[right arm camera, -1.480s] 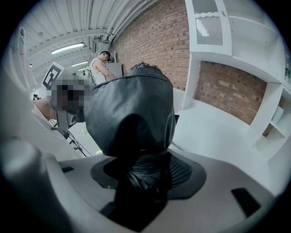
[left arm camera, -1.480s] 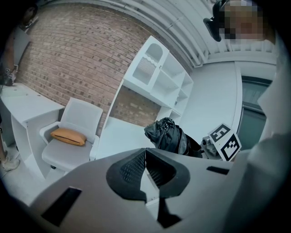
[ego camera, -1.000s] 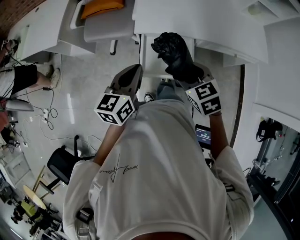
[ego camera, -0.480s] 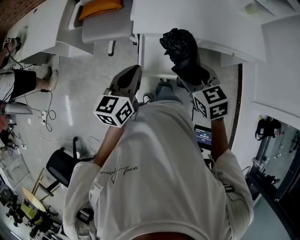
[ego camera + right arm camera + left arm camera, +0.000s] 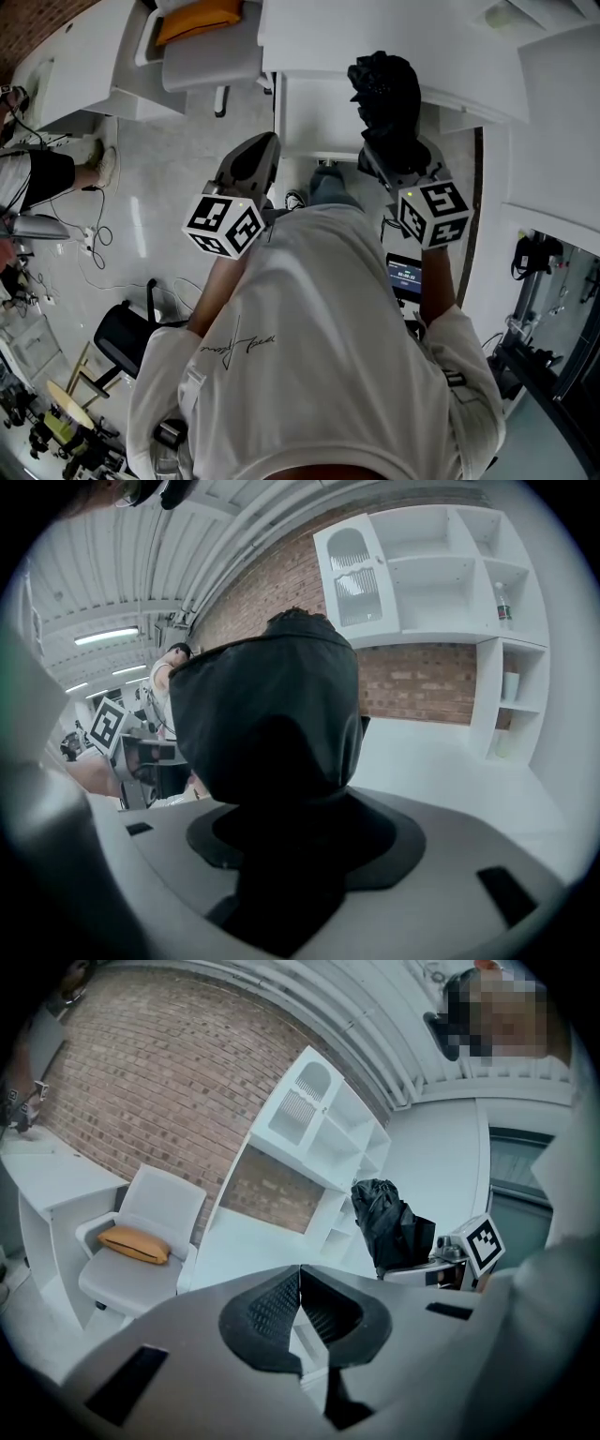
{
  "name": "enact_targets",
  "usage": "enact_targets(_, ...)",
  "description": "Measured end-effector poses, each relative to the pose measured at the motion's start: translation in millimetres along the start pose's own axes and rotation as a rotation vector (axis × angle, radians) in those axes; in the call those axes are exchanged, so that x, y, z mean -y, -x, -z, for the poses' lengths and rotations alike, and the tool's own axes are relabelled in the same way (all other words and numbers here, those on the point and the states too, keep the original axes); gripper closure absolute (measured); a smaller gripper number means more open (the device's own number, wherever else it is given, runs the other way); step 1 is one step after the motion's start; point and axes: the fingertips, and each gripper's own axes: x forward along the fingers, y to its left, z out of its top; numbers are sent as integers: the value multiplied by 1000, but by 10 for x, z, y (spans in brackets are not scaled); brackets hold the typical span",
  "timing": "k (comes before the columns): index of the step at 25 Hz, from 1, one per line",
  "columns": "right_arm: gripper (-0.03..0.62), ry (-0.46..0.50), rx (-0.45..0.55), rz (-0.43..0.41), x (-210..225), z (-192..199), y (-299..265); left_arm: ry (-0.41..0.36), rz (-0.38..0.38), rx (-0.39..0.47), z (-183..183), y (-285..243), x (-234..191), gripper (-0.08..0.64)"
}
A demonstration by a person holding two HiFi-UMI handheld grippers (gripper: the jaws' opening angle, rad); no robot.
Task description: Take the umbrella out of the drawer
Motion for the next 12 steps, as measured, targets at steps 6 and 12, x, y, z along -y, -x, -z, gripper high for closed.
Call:
enact_targets(6, 345, -77, 64, 34, 104, -32, 147, -39, -2, 1, -71, -36, 10, 543)
enact_targets(12, 345, -166, 137, 39, 219, -47, 337, -32, 1, 24, -124, -34, 38, 543)
